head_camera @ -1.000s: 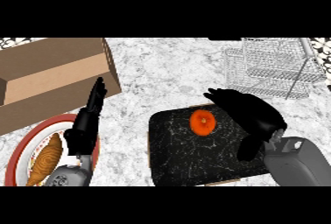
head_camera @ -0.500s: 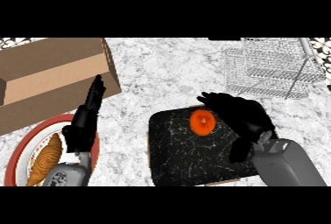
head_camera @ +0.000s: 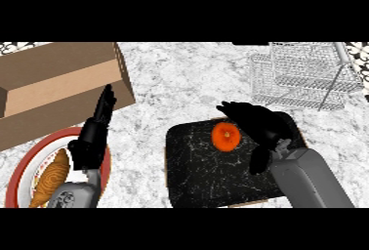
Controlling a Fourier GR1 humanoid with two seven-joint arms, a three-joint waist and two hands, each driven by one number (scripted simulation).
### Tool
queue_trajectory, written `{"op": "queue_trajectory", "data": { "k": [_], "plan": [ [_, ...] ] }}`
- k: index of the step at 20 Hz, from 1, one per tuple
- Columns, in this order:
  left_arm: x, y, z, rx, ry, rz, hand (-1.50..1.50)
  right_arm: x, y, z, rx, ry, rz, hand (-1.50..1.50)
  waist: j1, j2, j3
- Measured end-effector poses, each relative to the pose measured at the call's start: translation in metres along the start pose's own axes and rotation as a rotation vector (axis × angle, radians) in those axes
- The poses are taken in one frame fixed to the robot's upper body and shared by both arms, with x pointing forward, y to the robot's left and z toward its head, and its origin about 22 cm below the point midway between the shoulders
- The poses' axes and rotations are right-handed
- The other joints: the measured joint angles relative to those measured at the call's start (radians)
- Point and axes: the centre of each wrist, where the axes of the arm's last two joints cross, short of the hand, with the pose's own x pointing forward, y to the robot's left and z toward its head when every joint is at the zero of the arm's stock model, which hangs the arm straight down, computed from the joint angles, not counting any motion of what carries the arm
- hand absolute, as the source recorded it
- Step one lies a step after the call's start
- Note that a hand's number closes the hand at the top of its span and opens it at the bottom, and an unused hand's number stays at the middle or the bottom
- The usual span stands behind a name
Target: Pick the squash from the tray and place it in the tiered basket
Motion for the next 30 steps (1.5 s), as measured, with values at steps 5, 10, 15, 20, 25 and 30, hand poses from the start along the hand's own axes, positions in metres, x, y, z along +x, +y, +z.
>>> {"op": "queue_trajectory", "data": {
  "k": [5,10,15,20,25,30],
  "plan": [
    [0.006,-0.003,0.000,-0.002,-0.001,0.003,0.00,0.004,0.012,-0.011,0.000,0.003,-0.014,-1.50,0.000,0.000,0.000],
    [0.010,0.003,0.000,-0.002,0.001,0.003,0.00,0.008,0.012,-0.015,0.009,-0.003,-0.020,-1.50,-0.001,0.000,0.000],
    [0.013,-0.003,-0.005,-0.006,0.004,0.001,0.00,0.008,0.026,-0.023,0.013,-0.009,-0.040,-1.50,-0.001,0.000,0.000],
    [0.016,-0.006,-0.007,-0.004,-0.002,0.004,0.00,0.003,0.033,-0.025,-0.012,-0.019,-0.072,1.50,-0.001,0.000,0.000],
    [0.008,-0.006,-0.002,-0.005,0.001,0.006,0.00,0.005,0.045,-0.032,-0.102,-0.029,-0.060,1.50,0.000,-0.001,0.000],
    [0.009,-0.006,0.002,-0.006,-0.004,0.001,0.00,0.003,0.049,-0.041,-0.200,-0.057,0.030,1.50,0.002,-0.005,-0.002]
  ]
}}
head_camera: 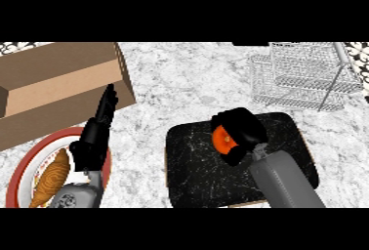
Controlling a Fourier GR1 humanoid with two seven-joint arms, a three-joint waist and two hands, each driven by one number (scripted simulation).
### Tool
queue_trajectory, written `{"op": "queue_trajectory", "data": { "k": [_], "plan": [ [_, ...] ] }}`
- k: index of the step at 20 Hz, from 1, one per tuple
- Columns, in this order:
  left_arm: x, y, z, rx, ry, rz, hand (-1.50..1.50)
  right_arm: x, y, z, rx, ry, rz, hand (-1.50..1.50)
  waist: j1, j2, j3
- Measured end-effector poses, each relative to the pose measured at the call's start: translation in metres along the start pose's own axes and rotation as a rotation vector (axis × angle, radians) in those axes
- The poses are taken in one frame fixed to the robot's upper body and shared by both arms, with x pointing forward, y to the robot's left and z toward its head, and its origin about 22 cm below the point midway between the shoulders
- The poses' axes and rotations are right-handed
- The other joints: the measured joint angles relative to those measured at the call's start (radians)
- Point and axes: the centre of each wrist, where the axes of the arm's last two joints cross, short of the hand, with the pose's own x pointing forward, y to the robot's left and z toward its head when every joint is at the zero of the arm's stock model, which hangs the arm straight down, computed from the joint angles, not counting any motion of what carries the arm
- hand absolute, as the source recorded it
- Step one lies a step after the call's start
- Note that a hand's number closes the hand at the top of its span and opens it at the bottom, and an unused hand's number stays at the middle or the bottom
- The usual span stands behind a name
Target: Pick the squash from the tray and place it in the tiered basket
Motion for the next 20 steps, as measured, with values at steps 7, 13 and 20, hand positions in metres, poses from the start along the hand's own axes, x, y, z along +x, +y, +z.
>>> {"op": "queue_trajectory", "data": {
  "k": [7,13,20],
  "plan": [
    [0.000,0.005,-0.001,0.010,0.009,-0.002,0.00,-0.014,0.009,-0.006,0.078,0.397,0.093,1.50,0.000,-0.006,-0.002],
    [-0.003,0.007,0.000,0.002,0.005,-0.001,0.00,-0.004,-0.005,-0.014,0.079,0.674,0.154,1.50,-0.004,-0.002,0.000],
    [-0.002,0.007,-0.006,0.012,0.010,-0.003,0.00,0.017,-0.059,-0.001,-0.092,0.825,0.198,1.50,-0.012,0.000,0.001]
  ]
}}
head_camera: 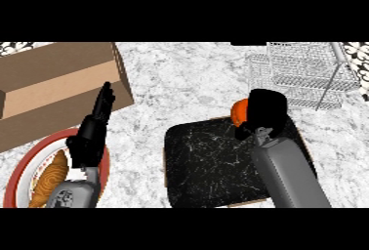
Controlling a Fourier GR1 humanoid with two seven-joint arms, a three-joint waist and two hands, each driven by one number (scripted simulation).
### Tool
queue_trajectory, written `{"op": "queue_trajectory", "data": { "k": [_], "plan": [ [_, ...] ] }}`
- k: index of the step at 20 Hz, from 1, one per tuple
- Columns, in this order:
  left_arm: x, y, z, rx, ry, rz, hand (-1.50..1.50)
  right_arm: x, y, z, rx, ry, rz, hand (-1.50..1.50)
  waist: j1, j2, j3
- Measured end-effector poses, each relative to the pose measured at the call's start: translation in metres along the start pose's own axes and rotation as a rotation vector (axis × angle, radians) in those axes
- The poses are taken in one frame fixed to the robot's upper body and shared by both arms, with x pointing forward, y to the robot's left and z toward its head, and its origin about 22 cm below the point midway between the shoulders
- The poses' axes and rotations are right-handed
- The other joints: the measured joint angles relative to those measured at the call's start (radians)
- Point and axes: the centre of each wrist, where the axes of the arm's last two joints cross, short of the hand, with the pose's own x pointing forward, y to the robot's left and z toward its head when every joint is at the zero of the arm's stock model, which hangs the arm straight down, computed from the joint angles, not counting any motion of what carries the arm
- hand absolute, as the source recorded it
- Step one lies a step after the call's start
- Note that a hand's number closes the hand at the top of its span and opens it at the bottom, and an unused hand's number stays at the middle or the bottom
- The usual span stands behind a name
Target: Pick the squash from the tray and place it in the tiered basket
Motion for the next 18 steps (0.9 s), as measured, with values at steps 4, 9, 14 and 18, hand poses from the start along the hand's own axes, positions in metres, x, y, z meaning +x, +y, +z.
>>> {"op": "queue_trajectory", "data": {
  "k": [4,9,14,18],
  "plan": [
    [-0.002,0.000,0.003,0.003,0.002,0.001,0.00,-0.009,-0.054,0.018,-0.119,0.041,-0.049,1.50,-0.002,-0.002,0.000],
    [-0.002,-0.004,0.004,0.004,0.000,-0.003,0.00,-0.028,-0.119,0.046,-0.233,0.033,-0.135,1.50,-0.003,-0.002,0.000],
    [-0.002,-0.006,0.004,-0.007,0.005,0.002,0.00,-0.052,-0.172,0.056,-0.288,0.039,-0.188,1.50,0.002,0.000,0.000],
    [-0.002,-0.005,0.001,-0.014,-0.002,0.004,0.00,-0.065,-0.197,0.056,-0.292,0.049,-0.297,1.50,0.006,0.001,0.000]
  ]
}}
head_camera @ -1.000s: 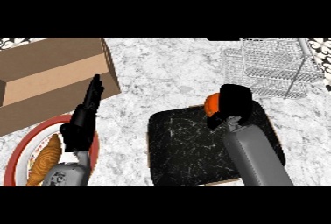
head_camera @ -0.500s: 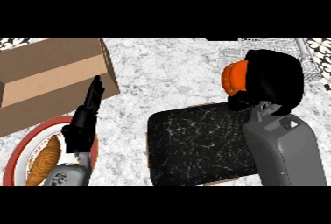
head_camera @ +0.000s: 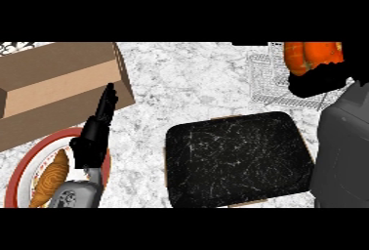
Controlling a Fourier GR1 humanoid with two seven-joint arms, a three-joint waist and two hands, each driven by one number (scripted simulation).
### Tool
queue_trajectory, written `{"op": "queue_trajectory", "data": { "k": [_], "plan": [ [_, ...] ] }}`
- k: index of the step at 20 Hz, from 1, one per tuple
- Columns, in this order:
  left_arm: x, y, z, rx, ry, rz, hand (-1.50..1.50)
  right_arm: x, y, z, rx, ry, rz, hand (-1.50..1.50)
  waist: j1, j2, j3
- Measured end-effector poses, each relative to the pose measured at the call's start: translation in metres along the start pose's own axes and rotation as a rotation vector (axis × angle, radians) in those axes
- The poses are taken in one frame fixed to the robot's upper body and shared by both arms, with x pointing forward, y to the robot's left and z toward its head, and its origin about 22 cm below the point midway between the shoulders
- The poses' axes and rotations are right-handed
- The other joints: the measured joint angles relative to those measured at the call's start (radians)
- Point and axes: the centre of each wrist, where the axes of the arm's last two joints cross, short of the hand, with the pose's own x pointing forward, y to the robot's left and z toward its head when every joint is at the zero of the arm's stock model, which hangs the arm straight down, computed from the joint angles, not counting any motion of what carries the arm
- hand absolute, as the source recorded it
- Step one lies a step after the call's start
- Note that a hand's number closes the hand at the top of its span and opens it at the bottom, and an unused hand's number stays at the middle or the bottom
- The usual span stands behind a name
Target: Pick the squash from the tray and place it in the tiered basket
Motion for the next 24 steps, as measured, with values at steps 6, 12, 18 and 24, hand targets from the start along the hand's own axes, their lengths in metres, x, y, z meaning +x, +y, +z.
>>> {"op": "queue_trajectory", "data": {
  "k": [6,12,18,24],
  "plan": [
    [-0.001,0.002,0.001,-0.008,-0.002,0.003,0.00,0.004,-0.016,-0.032,0.022,0.046,-0.103,1.50,0.008,0.003,0.000],
    [0.000,-0.001,0.000,-0.008,-0.007,-0.001,0.00,-0.006,-0.011,-0.071,-0.001,0.096,-0.095,1.50,0.010,0.005,0.000],
    [0.001,-0.003,-0.002,-0.004,-0.012,-0.002,0.00,-0.026,0.003,-0.106,-0.035,0.125,-0.047,1.50,0.010,0.006,0.000],
    [-0.001,-0.002,-0.003,-0.009,-0.004,0.006,0.00,-0.043,0.025,-0.137,-0.037,0.136,0.007,1.50,0.013,0.007,0.000]
  ]
}}
